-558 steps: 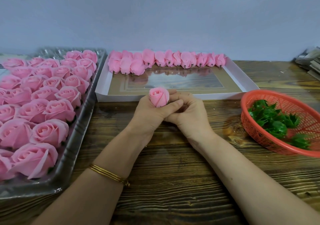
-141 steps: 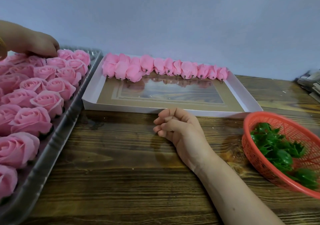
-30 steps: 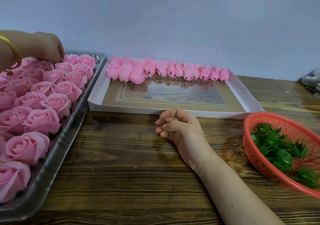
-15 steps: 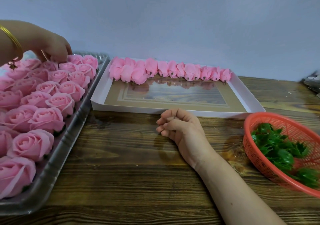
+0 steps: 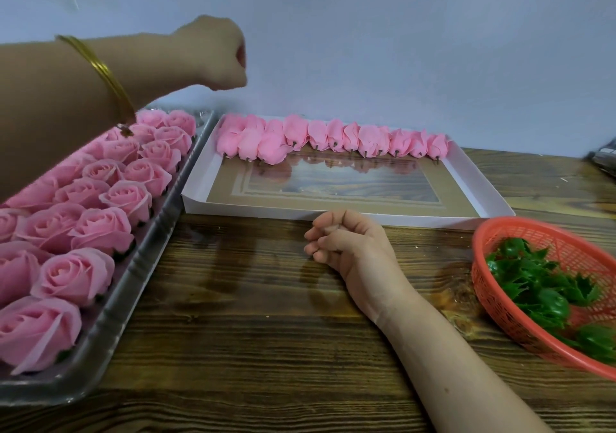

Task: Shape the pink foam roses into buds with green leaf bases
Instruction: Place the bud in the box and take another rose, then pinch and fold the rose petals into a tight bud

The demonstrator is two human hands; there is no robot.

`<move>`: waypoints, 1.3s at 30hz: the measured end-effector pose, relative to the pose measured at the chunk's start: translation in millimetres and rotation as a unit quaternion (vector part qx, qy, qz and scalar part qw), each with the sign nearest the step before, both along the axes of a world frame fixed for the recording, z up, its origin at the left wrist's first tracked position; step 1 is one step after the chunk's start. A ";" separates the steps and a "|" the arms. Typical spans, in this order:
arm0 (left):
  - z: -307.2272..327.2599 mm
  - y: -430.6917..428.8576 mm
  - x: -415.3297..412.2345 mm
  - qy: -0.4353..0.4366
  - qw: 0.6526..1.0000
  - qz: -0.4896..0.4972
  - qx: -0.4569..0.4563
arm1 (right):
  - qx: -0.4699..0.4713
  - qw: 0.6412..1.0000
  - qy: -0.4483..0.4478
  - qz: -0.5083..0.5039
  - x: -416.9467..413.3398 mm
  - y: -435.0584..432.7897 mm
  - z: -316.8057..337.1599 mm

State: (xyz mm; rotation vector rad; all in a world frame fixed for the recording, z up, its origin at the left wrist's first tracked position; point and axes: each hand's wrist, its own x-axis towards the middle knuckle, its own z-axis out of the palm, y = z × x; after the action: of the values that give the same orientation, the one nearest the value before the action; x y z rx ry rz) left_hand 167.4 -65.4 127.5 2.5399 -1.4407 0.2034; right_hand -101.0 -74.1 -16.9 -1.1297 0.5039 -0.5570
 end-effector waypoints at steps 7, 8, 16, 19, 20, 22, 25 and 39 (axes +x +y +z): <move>-42.6 -29.5 -36.1 0.031 0.996 -0.023 0.082 | -0.002 1.000 -0.001 0.010 -0.4 -2.4 -1.6; -51.1 -31.2 -37.5 0.038 0.995 -0.014 0.092 | -0.001 1.000 -0.001 0.010 -0.1 -2.8 -2.1; -112.0 -41.9 -27.1 -0.016 0.996 -0.018 0.085 | 0.001 1.000 -0.002 0.010 0.1 -3.7 -3.4; -123.4 -46.1 -21.6 -0.023 0.997 -0.025 0.063 | -0.001 1.000 0.000 0.010 0.3 -3.6 -2.4; -126.3 -47.4 -19.8 -0.029 0.998 -0.023 0.057 | -0.002 1.000 0.001 0.010 0.3 -3.6 -2.2; -131.5 -49.5 -17.0 -0.040 0.998 -0.018 0.048 | -0.001 1.000 0.002 0.009 0.0 -3.6 -1.9; -137.4 -51.7 -14.0 -0.071 0.997 -0.007 0.038 | 0.001 1.000 0.003 0.010 0.1 -3.4 -1.9; -136.1 -51.8 -23.2 -0.122 0.992 0.014 0.026 | 0.003 1.000 0.003 0.010 -1.2 -4.1 0.0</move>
State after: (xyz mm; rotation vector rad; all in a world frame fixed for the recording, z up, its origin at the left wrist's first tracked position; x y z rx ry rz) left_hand 144.2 -117.2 -8.5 2.6537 -1.5114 0.5030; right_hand -102.2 -78.1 -16.9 -1.1301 0.4993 -0.5347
